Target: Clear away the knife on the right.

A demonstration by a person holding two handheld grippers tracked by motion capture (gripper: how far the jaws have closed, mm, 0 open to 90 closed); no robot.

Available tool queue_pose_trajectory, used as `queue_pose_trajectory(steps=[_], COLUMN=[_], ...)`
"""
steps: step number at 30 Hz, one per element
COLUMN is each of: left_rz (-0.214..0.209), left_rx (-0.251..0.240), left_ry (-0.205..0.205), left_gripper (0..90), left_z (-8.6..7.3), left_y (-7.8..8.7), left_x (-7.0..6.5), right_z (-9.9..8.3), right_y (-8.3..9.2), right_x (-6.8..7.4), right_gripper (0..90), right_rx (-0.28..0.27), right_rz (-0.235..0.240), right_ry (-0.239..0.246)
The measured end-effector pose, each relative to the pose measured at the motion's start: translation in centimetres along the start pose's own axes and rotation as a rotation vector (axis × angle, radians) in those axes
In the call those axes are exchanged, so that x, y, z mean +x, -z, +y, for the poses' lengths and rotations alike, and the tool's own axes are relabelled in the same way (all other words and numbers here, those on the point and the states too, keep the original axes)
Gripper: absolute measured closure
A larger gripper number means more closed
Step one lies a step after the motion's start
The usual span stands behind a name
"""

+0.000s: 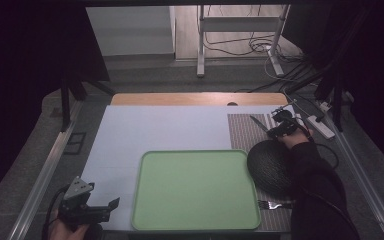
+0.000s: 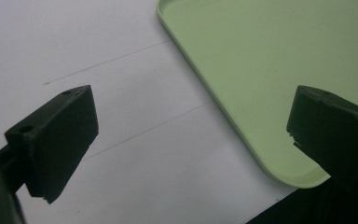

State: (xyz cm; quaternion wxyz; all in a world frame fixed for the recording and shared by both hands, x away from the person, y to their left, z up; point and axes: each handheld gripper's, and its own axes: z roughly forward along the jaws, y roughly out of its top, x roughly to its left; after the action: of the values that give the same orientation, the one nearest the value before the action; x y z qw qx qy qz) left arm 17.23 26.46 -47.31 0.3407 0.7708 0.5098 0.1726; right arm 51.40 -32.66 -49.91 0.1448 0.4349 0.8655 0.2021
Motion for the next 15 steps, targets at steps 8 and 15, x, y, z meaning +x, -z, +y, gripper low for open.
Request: queue_pose_trajectory(steps=[8,15], left_rz=[-0.001,-0.006], left_rx=[-0.002,-0.005], left_ry=[-0.002,0.004], left_gripper=[2.5,2.5], left_z=[0.0,0.0], left_y=[0.0,0.0], left_x=[0.0,0.1], right_z=[-0.4,-1.4], right_y=[0.4,1.4], right_x=[-0.4,-1.6], right_gripper=[77.7,77.6], right_rx=[0.015,0.008], right_rz=[-0.075,-0.122], right_ry=[0.046,0.017])
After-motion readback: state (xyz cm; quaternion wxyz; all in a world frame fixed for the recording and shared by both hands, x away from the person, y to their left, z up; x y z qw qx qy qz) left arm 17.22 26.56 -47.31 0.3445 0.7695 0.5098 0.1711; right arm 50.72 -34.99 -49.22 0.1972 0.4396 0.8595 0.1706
